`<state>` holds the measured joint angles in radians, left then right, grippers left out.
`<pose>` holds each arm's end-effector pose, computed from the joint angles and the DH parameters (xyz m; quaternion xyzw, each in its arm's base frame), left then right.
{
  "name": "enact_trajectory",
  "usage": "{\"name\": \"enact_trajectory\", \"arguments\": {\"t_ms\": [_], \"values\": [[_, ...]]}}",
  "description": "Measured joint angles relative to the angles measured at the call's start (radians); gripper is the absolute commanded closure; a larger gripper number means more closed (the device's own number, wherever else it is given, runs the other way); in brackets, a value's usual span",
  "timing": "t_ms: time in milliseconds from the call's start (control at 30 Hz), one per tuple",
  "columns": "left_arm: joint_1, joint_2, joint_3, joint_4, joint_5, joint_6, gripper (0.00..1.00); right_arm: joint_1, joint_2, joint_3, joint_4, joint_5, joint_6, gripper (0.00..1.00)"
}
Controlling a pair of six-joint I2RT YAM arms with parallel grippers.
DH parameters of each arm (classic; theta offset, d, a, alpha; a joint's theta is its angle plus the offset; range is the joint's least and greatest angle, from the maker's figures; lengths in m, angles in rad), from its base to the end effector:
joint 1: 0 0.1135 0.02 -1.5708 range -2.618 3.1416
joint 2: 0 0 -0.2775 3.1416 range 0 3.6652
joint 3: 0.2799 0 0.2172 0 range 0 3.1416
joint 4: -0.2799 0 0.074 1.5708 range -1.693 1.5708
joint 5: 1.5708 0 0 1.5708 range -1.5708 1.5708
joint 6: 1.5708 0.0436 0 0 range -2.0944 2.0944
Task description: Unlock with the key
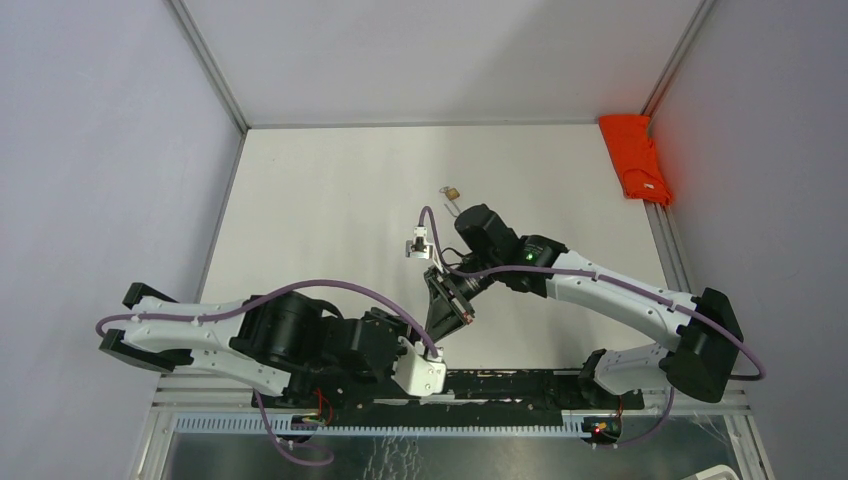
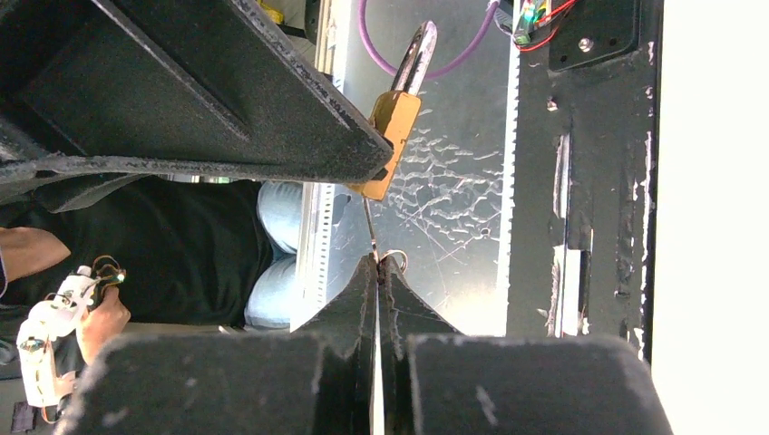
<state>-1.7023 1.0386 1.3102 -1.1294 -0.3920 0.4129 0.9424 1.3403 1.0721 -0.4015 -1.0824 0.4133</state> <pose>-0.0017 -0.1399 0.3800 0.7674 0.5105 -0.0598 0.3833 0.1145 0.2231 0.3276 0.4183 -0.6861 -0.5953 0.0001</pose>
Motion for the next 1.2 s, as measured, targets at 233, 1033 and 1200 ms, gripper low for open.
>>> {"name": "enact_trajectory", "arguments": {"t_ms": [233,1033,1200], "values": [[-0.001,0.006,0.005,-0.009,0.01,-0.001,0.98,-0.002,0.0,0.0,-0.008,0.008,-0.002,1.0],[-0.011,0.027,0.009,-0.026,0.027,-0.001,0.98,-0.005,0.0,-0.042,0.035,-0.008,0.062,1.0],[-0.017,0.027,0.005,-0.027,0.027,-0.001,0.98,-0.005,0.0,-0.043,0.041,-0.013,0.069,1.0]]}}
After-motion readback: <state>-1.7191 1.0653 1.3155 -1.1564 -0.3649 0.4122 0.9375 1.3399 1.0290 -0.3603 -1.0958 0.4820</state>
